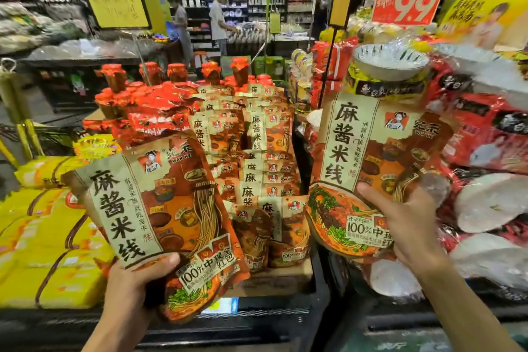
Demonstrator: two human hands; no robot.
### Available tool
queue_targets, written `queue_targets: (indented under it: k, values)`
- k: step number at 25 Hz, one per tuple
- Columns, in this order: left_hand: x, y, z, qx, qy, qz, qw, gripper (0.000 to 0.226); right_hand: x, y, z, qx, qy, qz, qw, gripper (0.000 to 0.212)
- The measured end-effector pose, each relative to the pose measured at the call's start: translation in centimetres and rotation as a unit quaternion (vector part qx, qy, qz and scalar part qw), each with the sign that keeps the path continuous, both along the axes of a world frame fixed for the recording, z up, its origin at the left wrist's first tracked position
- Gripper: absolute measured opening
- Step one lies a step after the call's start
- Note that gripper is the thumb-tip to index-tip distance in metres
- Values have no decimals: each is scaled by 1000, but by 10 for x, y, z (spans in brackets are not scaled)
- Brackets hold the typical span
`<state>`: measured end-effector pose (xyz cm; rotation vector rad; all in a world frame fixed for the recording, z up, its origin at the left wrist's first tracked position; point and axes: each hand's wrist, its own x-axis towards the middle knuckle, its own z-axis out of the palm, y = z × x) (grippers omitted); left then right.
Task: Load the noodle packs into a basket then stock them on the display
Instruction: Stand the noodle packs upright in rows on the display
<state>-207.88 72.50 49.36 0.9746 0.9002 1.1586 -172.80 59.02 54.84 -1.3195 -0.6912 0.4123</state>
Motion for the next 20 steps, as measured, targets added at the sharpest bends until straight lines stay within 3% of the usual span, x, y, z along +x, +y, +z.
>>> queue_targets:
  k: [7,12,16,20]
  values:
    - [27,68,-28,-32,-19,-50,998,48,22,80,10,-21,-81,-17,996,23]
    - [49,120,-17,-33,-32,-78,996,47,38,122,4,-20,-87,-14,996,22]
    - [66,139,-13,-70,-47,-72,994,42,55,142,-6,-35,-145,11,989,26]
    - [79,148,-6,-55,-45,-58,996,40,76,160,-21,-38,-128,40,990,29]
